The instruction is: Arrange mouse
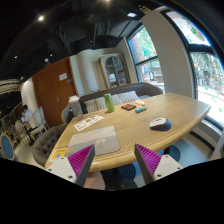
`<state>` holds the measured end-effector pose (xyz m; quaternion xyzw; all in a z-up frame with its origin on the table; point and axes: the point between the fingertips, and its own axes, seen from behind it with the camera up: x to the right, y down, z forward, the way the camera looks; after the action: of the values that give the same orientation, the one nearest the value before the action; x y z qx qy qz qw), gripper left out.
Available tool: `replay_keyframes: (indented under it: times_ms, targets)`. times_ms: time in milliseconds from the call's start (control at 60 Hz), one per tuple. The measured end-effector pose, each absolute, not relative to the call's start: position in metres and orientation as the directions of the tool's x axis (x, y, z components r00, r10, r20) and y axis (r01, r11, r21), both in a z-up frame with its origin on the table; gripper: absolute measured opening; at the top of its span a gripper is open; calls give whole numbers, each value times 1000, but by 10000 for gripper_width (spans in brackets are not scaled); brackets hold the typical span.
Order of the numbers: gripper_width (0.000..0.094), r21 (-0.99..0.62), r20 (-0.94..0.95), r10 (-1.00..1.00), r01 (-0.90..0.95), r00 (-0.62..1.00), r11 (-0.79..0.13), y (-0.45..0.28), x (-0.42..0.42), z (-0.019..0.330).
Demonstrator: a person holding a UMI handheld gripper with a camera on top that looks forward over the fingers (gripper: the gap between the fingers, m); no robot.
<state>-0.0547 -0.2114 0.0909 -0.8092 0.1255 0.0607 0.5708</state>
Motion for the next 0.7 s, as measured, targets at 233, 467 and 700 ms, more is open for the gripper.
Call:
replay_keyframes:
  times_ms: [233, 467, 700]
  targets:
    - [802, -897, -276, -153, -312, 949, -312, -200, -22, 67]
    - [801, -925, -133, -299, -227, 945, -305, -172, 106, 38]
    - [800, -908, -30, -335, -166, 942, -385, -126, 191, 4]
